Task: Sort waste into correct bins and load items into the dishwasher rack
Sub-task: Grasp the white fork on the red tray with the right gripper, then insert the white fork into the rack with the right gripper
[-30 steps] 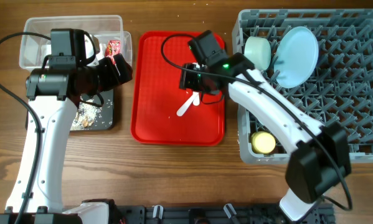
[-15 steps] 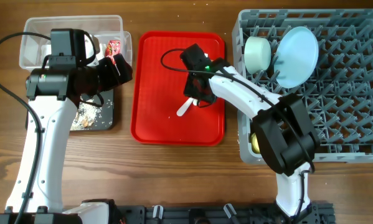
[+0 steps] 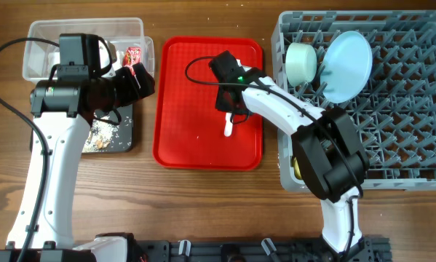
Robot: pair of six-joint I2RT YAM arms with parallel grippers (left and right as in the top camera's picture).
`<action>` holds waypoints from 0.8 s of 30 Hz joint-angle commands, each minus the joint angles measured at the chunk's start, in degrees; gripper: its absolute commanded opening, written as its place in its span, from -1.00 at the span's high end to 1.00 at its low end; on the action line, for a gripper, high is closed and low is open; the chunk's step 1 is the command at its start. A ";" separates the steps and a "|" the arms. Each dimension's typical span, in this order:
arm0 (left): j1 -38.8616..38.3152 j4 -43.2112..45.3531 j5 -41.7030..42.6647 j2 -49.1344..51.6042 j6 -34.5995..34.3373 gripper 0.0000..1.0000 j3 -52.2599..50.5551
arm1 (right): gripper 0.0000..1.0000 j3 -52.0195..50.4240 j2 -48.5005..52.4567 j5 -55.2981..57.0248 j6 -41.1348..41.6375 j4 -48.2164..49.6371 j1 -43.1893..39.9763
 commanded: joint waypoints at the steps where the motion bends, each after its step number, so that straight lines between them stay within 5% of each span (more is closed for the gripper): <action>1: 0.31 0.13 -0.15 -0.46 0.31 -1.00 0.76 | 0.91 -0.57 -0.61 0.35 -2.01 -1.70 -0.24; 14: 0.31 0.13 -0.15 -0.46 0.31 -1.00 0.76 | 0.92 -0.57 -24.15 -3.89 -17.33 -9.60 -1.25; 20: 0.31 0.13 -0.15 -0.46 0.31 -1.00 0.76 | 0.91 -0.59 -38.66 14.25 -27.45 -26.73 -11.21; 24: 0.31 0.13 -0.15 -0.46 0.31 -1.00 0.76 | 0.91 -1.62 -39.17 20.11 -27.47 -34.88 -17.35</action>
